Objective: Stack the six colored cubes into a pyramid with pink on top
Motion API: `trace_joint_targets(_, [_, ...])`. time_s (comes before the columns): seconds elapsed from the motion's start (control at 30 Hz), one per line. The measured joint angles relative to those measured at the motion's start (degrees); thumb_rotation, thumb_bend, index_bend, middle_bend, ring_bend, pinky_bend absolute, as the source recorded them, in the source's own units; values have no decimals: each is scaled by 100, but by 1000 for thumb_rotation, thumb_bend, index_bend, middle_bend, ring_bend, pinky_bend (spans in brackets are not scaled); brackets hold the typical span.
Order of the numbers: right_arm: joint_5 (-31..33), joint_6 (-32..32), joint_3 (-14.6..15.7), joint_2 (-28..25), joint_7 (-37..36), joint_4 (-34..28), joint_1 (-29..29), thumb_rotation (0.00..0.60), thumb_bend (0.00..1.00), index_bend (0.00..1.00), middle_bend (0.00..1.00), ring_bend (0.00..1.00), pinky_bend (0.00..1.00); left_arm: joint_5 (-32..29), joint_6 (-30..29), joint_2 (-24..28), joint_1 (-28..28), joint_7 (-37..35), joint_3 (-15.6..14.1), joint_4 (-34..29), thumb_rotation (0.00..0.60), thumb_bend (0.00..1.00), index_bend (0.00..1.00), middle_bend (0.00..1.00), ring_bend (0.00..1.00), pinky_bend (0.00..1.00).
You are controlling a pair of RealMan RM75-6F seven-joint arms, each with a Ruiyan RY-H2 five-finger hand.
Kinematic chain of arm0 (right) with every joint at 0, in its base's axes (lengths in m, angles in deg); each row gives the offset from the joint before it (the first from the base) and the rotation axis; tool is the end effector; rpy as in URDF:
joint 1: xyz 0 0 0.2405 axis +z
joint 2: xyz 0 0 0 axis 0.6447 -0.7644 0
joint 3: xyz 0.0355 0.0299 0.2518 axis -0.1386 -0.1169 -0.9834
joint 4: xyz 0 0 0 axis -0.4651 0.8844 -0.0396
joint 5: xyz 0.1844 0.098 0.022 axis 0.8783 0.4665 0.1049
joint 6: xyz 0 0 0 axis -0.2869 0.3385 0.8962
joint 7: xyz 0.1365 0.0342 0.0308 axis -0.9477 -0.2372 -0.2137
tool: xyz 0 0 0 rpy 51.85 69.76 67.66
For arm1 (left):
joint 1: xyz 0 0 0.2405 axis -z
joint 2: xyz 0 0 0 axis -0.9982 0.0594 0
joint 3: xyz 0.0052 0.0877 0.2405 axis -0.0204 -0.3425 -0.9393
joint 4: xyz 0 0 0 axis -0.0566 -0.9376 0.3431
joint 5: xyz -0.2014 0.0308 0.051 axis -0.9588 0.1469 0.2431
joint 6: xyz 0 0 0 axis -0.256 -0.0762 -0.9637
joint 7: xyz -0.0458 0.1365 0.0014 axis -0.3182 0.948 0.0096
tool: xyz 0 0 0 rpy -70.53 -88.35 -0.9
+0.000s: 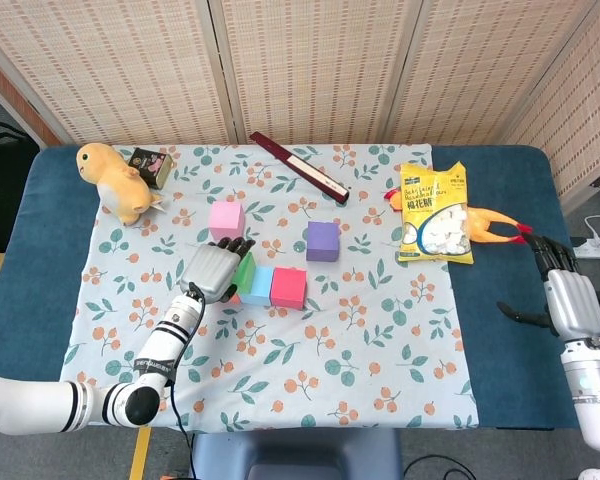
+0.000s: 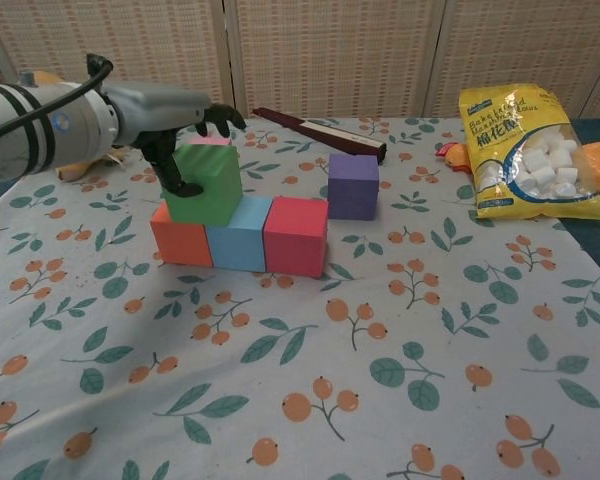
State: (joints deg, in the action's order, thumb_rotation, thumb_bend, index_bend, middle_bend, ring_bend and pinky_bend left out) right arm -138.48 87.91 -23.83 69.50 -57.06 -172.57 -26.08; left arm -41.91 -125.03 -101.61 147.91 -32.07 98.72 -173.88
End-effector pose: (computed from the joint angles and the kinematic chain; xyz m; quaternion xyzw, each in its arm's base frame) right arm -0.2854 -0.2551 0.1804 0.5365 -0.4633 0.4331 0.5567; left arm -0.0697 0.3656 0.0128 -0.7762 -0.3131 -0.2906 0.4637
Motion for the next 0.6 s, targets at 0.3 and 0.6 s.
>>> trace_joint_targets(0.3, [7, 7, -5, -21, -41, -3, -17, 600, 79, 0, 67, 0, 0, -49, 60, 107, -10, 26, -38, -168, 600, 326, 0, 0, 0, 174])
trace_joint_targets(0.6, [-13, 22, 5, -54, -71, -24, -44, 600, 79, 0, 67, 0, 0, 329, 61, 490, -214, -410, -24, -577, 600, 324, 0, 0, 0, 116])
